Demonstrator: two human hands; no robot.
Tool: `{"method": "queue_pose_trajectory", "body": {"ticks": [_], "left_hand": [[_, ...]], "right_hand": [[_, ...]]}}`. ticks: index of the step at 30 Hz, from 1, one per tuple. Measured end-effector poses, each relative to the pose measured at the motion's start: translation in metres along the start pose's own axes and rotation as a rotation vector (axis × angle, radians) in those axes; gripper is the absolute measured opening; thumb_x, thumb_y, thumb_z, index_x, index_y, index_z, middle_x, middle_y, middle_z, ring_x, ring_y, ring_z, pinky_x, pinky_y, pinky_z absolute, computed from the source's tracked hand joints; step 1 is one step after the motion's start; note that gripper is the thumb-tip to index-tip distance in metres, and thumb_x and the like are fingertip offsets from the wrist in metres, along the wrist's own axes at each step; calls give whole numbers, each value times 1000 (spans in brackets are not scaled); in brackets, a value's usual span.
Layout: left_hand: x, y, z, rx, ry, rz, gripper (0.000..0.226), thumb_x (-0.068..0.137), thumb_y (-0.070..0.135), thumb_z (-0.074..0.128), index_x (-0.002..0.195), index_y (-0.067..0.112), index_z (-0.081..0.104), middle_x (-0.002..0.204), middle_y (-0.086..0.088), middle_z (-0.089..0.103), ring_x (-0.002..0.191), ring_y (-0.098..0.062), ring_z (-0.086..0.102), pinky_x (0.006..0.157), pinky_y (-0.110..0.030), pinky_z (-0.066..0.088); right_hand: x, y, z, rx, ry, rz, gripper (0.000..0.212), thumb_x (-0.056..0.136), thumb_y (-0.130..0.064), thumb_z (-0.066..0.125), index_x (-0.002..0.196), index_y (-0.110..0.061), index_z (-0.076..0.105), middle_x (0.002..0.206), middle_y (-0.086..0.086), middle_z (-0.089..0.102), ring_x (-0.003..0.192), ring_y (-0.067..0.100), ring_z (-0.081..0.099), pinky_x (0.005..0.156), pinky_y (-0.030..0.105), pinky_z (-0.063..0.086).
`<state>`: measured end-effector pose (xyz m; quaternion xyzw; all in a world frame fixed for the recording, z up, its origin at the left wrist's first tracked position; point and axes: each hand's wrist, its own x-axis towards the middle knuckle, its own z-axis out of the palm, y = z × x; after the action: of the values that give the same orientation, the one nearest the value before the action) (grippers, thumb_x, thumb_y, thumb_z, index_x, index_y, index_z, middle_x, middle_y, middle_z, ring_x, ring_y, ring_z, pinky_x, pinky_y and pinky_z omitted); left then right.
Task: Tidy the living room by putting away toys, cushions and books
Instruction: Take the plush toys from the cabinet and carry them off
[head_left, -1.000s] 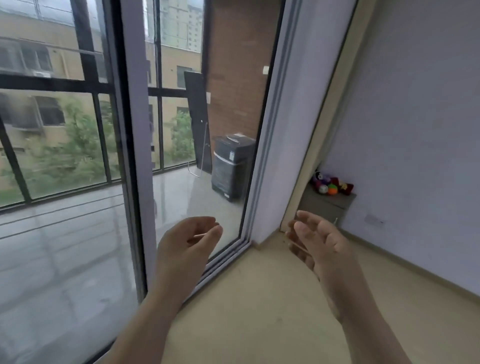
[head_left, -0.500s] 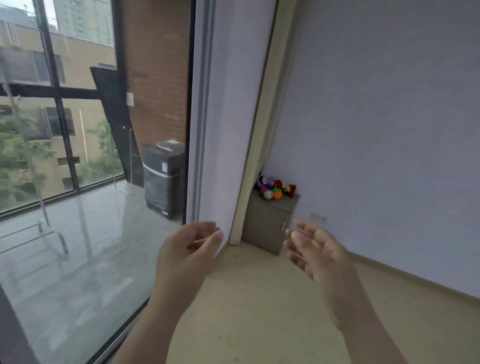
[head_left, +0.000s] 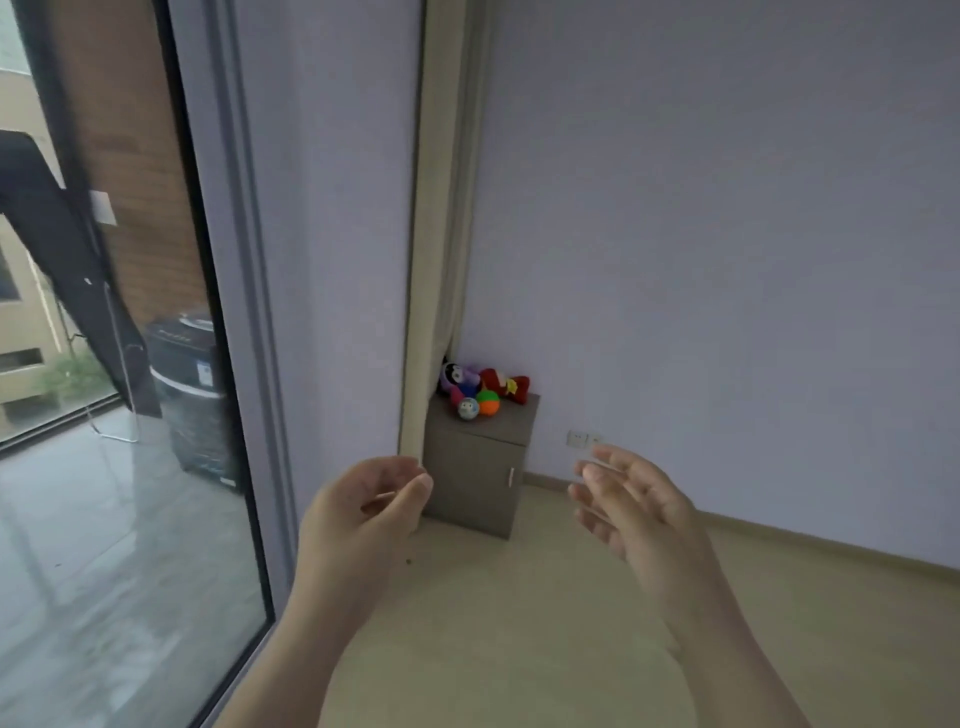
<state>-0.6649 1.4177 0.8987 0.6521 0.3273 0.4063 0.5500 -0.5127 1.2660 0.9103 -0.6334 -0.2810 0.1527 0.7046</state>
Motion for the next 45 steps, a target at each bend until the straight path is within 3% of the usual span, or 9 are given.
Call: {"method": "queue_pose_trajectory", "body": {"ticks": [5, 8, 21, 27, 35, 41, 45], "left_hand": [[90, -3, 79, 60, -21, -5, 13, 84, 25, 69, 97, 28, 70, 89, 7, 74, 87, -12, 69, 82, -36, 58], [143, -8, 122, 61, 1, -5, 13, 84, 25, 69, 97, 28, 71, 88, 8, 74, 87, -11, 69, 86, -40, 56], [374, -73, 216, 130, -25, -12, 17, 85, 31, 66, 102, 27, 70, 92, 7, 73, 90, -11, 67, 87, -40, 55], [496, -92, 243, 116, -72, -42, 9, 85, 30, 67, 94, 31, 69, 89, 7, 72, 90, -13, 67, 81, -33, 55], [621, -128, 297, 119, -91, -94, 9, 84, 19, 68, 91, 24, 71, 87, 3, 73, 86, -15, 68, 86, -41, 56], [715, -154, 360, 123, -43, -102, 13, 86, 14, 67, 85, 27, 68, 86, 1, 73, 85, -15, 68, 85, -36, 55], [779, -168, 416, 149, -22, -122, 18, 85, 18, 68, 80, 35, 65, 85, 5, 72, 86, -13, 67, 86, -37, 55]], "right_hand": [[111, 19, -30, -3, -6, -9, 26, 89, -28, 61, 114, -23, 62, 98, -7, 73, 98, 12, 68, 90, 33, 53], [179, 31, -44, -16, -20, -6, 35, 81, -35, 64, 114, -23, 62, 106, -5, 72, 101, 11, 68, 94, 38, 52], [422, 111, -23, -112, -24, 58, 32, 88, -33, 61, 120, -27, 60, 113, -9, 68, 106, 8, 65, 99, 37, 50], [530, 141, 6, -112, 31, 114, 23, 88, -30, 63, 111, -30, 63, 110, -6, 70, 103, 12, 67, 100, 44, 49], [663, 186, 10, -130, 65, 162, 23, 89, -30, 63, 112, -30, 63, 112, -5, 69, 106, 14, 65, 99, 44, 50], [779, 226, 0, -131, -5, 193, 20, 90, -33, 62, 109, -36, 62, 110, -9, 68, 108, 12, 64, 94, 39, 53], [868, 244, -22, -135, -21, 202, 21, 90, -30, 62, 111, -34, 63, 106, -9, 70, 105, 13, 65, 98, 42, 50]]}}
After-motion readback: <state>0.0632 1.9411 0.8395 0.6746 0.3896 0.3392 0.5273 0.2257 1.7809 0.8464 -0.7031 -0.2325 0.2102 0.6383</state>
